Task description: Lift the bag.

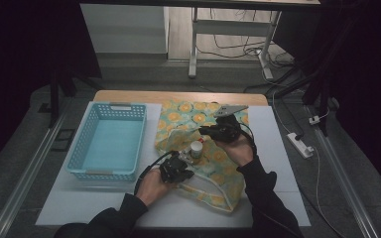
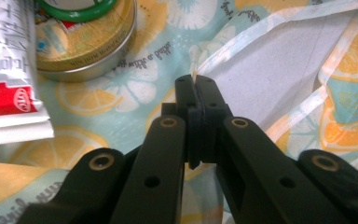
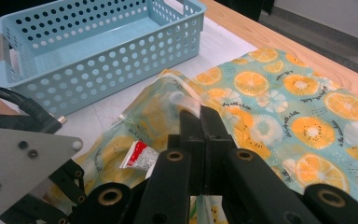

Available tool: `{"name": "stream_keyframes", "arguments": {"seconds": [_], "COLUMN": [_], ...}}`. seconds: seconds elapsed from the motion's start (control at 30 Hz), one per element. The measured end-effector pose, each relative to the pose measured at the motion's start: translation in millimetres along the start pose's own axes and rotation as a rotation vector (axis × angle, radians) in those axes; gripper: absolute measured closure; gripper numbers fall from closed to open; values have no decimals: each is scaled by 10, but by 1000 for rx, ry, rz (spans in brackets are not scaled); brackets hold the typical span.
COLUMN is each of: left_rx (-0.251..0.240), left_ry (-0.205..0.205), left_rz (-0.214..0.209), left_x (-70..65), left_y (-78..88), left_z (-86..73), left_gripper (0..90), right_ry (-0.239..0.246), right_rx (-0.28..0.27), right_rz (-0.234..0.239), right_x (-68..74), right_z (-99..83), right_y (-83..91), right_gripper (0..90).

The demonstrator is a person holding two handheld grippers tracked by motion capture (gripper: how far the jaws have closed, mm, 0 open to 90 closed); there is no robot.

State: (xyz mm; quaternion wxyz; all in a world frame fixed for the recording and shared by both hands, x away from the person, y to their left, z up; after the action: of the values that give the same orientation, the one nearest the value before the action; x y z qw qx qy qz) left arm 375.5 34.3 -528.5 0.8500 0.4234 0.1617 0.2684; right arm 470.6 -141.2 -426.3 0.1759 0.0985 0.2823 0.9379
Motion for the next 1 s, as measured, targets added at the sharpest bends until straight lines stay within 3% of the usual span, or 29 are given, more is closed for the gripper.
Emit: {"name": "stream_keyframes", "arguments": {"seconds": [0.27, 0.73, 1.0], "left_rx": [-12, -48, -81], "left_ry": [-19, 44, 57], "left_rz": [16, -25, -40], "left_x": [24, 126, 187], "left_y": [156, 339, 458], "left_z": [49, 135, 195], "left_gripper": [898, 899, 899], "right_ry": [-1, 13, 3], "right_rx": [3, 20, 28], "right_rz": [7, 17, 28], "right_x": [9, 30, -16], "right_z": [13, 82, 118], "right_y": [16, 43, 66], "right_gripper": [900, 900, 900]}}
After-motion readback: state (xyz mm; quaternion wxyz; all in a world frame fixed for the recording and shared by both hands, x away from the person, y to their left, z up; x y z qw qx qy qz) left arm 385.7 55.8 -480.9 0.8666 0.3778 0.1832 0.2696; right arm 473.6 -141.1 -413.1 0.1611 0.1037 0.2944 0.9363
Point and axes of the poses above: each handheld gripper's, and its own axes: y roughly backward along the jaws, z roughly out of its top, x roughly to its left, the point moved 1 cm from there along -y, roughly forward along the jaws, and after that the axes turned 4 degrees about z, right-handed, at the moved point
